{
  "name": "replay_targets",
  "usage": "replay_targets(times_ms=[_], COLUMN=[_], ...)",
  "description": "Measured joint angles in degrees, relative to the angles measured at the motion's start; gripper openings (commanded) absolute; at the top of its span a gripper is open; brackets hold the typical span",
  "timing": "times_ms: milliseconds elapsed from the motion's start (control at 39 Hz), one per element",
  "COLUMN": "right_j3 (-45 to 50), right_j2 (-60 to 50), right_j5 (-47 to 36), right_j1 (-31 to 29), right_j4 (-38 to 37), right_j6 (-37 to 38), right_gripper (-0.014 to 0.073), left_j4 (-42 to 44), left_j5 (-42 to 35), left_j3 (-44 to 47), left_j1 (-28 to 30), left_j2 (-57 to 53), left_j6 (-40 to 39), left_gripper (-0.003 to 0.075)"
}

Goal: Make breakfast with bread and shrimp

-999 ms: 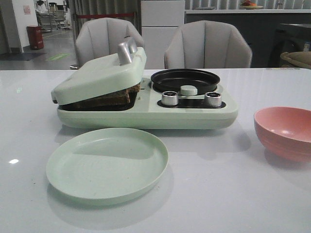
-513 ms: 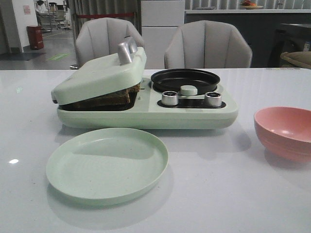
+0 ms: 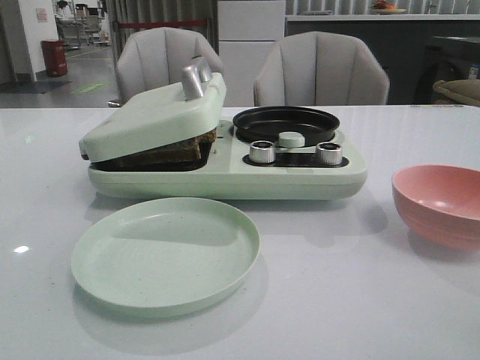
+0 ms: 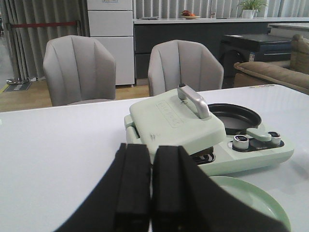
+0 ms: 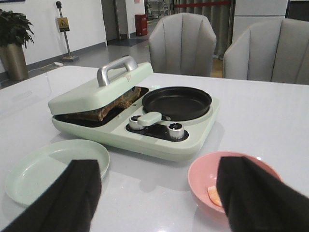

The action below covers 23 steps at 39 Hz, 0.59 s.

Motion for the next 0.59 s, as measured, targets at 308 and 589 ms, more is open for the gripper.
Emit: replay_targets(times_ms=[308,589], right_j3=[0.0,0.0], right_j2=[0.0,0.0], right_j5=[1.06,1.06], right_j1=[0.0,0.0], right_j4=[-2.5,-3.36], right_j6=[-0.22,-0.22], right_gripper=[0.0595,0.0595], left_j4=[0.0,0.0], left_j5=[0.0,0.0], left_j3=[0.0,0.0], left_j1=[0.0,0.0], left_j2=[0.0,0.0], left_j6=[0.0,0.0], left_gripper=[0.0114,0.0114])
